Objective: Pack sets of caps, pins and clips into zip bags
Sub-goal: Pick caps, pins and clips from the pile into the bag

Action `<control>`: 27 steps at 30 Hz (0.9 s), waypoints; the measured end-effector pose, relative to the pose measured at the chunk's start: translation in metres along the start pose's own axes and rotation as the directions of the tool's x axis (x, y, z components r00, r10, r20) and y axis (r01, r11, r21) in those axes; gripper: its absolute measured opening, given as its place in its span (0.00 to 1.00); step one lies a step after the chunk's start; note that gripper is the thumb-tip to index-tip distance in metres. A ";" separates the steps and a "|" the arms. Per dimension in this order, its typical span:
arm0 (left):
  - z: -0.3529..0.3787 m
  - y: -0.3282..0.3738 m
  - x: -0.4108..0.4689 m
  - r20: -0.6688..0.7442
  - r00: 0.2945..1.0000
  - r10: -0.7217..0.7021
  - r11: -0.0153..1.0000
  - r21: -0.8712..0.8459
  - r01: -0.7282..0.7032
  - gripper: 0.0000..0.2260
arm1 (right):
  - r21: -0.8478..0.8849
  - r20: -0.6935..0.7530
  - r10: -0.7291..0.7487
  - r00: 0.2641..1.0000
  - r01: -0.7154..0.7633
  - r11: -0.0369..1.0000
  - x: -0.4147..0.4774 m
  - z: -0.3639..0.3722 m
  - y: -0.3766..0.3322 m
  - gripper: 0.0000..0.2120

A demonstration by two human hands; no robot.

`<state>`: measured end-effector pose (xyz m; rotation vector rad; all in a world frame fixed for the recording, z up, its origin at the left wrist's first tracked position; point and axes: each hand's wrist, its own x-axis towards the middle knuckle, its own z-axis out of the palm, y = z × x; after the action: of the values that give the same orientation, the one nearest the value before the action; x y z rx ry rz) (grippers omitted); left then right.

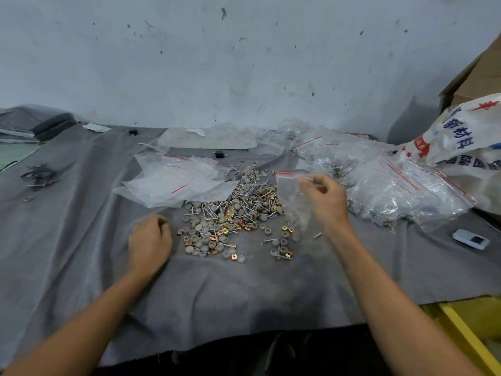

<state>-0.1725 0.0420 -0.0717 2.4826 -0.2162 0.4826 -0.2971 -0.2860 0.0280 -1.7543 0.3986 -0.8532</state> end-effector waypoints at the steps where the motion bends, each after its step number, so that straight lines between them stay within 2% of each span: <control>1: 0.001 0.001 0.000 0.007 1.000 0.003 1.000 0.018 -0.003 0.06 | 0.126 0.016 0.036 0.999 -0.038 0.991 0.006 -0.004 -0.011 0.02; 3: 0.001 0.001 0.000 0.011 1.000 0.010 0.999 0.038 -0.010 0.05 | 0.315 0.061 0.063 0.996 -0.079 0.946 0.014 -0.011 -0.031 0.02; 7: 0.002 0.001 -0.001 0.013 1.000 -0.009 0.998 0.055 0.008 0.06 | 0.585 0.197 0.002 0.980 -0.119 0.803 0.021 -0.021 -0.060 0.04; 10: 0.002 0.003 -0.002 0.019 1.000 -0.005 0.998 0.057 0.004 0.06 | 0.654 0.280 -0.051 0.959 -0.152 0.741 0.023 -0.028 -0.072 0.06; 13: 0.001 0.004 -0.003 0.032 0.999 -0.013 0.998 0.058 0.011 0.06 | 0.660 0.290 -0.061 0.955 -0.153 0.736 0.021 -0.029 -0.073 0.06; 17: -0.001 0.005 -0.004 0.045 0.999 -0.006 0.998 0.058 0.003 0.07 | 0.577 0.260 -0.017 0.966 -0.141 0.804 0.014 -0.033 -0.059 0.05; 19: -0.001 0.006 -0.004 0.052 0.999 -0.010 0.999 0.053 0.007 0.07 | 0.473 0.190 -0.004 0.982 -0.087 0.877 0.009 -0.034 -0.048 0.03; 21: -0.001 0.007 -0.005 0.056 0.998 -0.015 0.999 0.046 0.012 0.07 | 0.340 0.118 -0.030 0.993 -0.012 0.940 0.000 -0.033 -0.033 0.02; 23: -0.002 0.007 -0.004 0.044 0.999 -0.012 1.000 0.011 0.012 0.06 | 0.176 0.111 -0.075 0.991 0.055 0.983 -0.012 -0.030 -0.012 0.05; 25: -0.005 0.010 -0.005 -0.003 1.000 0.001 0.999 -0.051 -0.002 0.05 | 0.003 0.136 -0.054 0.989 0.054 0.999 -0.028 -0.023 0.011 0.06; 27: -0.007 0.018 -0.006 -0.093 0.994 0.059 0.993 -0.093 -0.068 0.05 | -0.191 0.086 -0.087 0.993 0.102 0.976 -0.041 -0.014 0.032 0.09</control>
<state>-0.1847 0.0322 -0.0591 2.3603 -0.2768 0.5957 -0.3309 -0.2802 -0.0136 -1.9952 0.3598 -0.8338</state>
